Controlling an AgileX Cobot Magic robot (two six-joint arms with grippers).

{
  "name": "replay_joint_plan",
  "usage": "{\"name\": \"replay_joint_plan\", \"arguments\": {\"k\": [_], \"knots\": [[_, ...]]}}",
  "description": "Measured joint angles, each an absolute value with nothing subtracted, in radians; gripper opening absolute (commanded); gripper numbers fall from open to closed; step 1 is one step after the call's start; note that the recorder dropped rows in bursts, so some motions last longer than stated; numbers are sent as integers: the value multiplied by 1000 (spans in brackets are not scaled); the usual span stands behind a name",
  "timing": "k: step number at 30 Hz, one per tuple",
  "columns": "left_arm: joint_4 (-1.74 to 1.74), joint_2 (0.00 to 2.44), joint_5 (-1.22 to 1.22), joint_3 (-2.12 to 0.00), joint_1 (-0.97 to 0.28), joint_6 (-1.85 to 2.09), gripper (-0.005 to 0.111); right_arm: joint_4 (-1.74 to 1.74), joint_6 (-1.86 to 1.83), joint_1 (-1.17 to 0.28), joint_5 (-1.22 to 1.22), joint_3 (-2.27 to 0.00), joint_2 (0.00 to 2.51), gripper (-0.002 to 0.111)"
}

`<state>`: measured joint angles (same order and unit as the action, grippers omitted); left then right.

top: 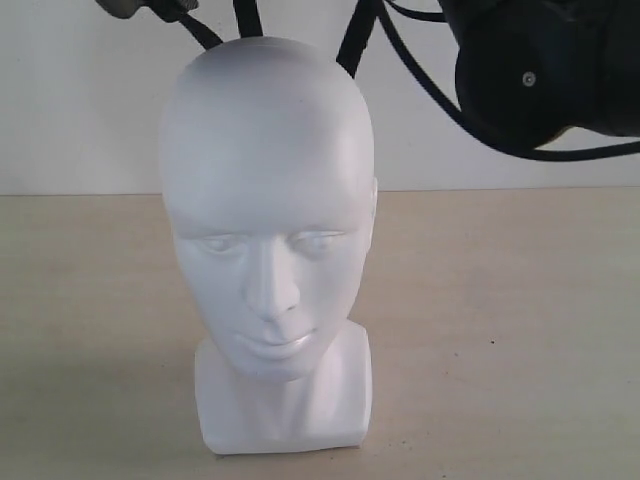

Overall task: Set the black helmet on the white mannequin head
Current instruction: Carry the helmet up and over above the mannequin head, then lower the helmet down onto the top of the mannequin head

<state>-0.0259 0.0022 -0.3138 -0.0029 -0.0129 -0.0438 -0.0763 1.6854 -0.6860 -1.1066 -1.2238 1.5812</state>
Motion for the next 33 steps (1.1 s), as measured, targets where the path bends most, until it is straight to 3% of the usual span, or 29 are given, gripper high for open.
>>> {"name": "replay_joint_plan", "arguments": {"k": [33], "knots": [[-26, 2, -314, -3, -13, -44, 13, -53, 1705, -810, -1099, -1183, 1553, 0]]}}
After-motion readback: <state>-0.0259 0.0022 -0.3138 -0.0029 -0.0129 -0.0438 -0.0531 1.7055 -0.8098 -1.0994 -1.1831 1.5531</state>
